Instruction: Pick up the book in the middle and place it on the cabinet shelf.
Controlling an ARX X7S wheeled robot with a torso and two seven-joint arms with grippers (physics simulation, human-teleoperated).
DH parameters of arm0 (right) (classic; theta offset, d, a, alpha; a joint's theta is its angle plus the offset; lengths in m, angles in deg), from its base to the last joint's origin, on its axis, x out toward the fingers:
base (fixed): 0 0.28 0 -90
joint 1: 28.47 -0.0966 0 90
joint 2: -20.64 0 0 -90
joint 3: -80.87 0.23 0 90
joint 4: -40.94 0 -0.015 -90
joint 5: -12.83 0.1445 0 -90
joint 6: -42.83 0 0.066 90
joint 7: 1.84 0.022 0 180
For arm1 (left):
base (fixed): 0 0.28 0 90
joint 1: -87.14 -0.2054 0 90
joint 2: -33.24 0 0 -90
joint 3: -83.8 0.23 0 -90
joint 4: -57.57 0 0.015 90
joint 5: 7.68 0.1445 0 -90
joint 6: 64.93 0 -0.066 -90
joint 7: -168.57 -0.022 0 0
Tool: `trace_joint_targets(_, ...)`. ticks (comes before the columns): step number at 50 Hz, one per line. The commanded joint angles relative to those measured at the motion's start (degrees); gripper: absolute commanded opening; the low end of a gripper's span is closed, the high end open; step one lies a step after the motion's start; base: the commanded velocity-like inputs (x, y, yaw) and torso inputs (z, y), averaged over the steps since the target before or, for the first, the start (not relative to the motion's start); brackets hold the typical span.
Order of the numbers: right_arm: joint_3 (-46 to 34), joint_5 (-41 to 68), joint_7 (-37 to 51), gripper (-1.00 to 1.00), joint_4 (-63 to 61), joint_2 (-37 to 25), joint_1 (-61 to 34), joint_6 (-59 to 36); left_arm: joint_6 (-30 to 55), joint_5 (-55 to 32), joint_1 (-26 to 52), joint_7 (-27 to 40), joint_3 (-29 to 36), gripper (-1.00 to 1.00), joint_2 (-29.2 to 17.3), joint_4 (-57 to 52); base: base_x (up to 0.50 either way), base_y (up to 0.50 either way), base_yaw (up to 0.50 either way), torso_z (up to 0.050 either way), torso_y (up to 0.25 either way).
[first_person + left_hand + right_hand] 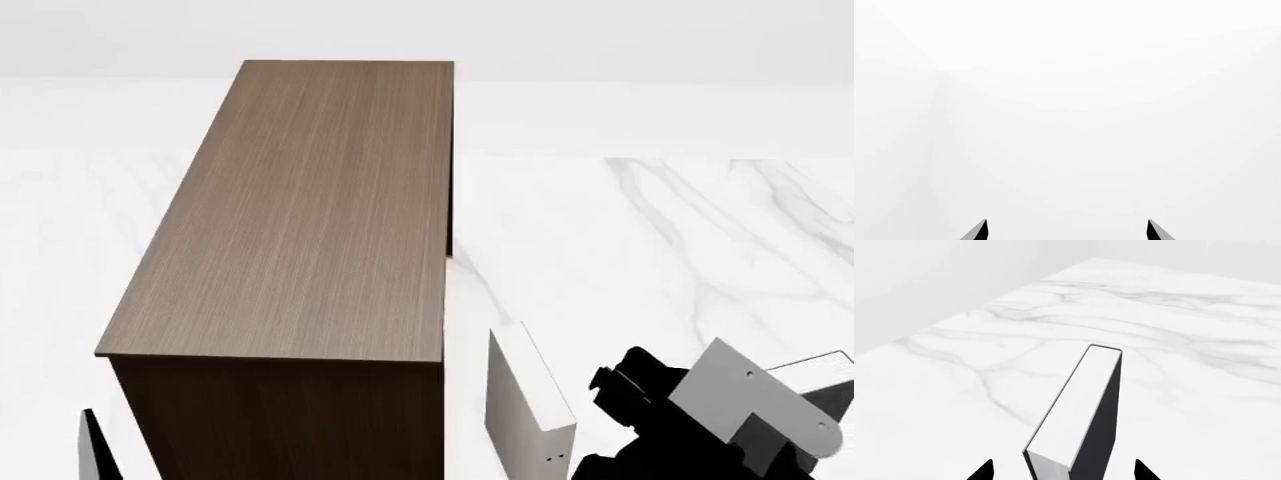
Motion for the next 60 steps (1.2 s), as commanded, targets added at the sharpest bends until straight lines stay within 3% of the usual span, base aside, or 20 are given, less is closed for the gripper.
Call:
trace_joint_targets(1, 0.36, -1.49, -2.15, 1.0, 3.69, 0.81, -0.86, 2.78, -0.34, 0.77, 0.15, -0.84, -1.07, 1.0, 0.83, 0.29, 0.0, 0.0, 0.0, 0.0, 0.0)
trace_joint_targets(45, -3.18, -3.77, -6.23, 1.0, 18.41, 1.03, -4.9, 13.89, 0.64, 0.29, 0.47, 0.0, -0.18, 1.0, 0.07, -0.01, 0.0, 0.0, 0.0, 0.0, 0.0)
trace_joint_targets(60, -4.23, -5.07, -8.33, 1.0, 29.36, 2.02, -7.78, 20.82, 0.33, 0.26, 0.74, 0.4, 0.21, 1.0, -0.15, 0.6, 0.0, 0.0, 0.0, 0.0, 0.0)
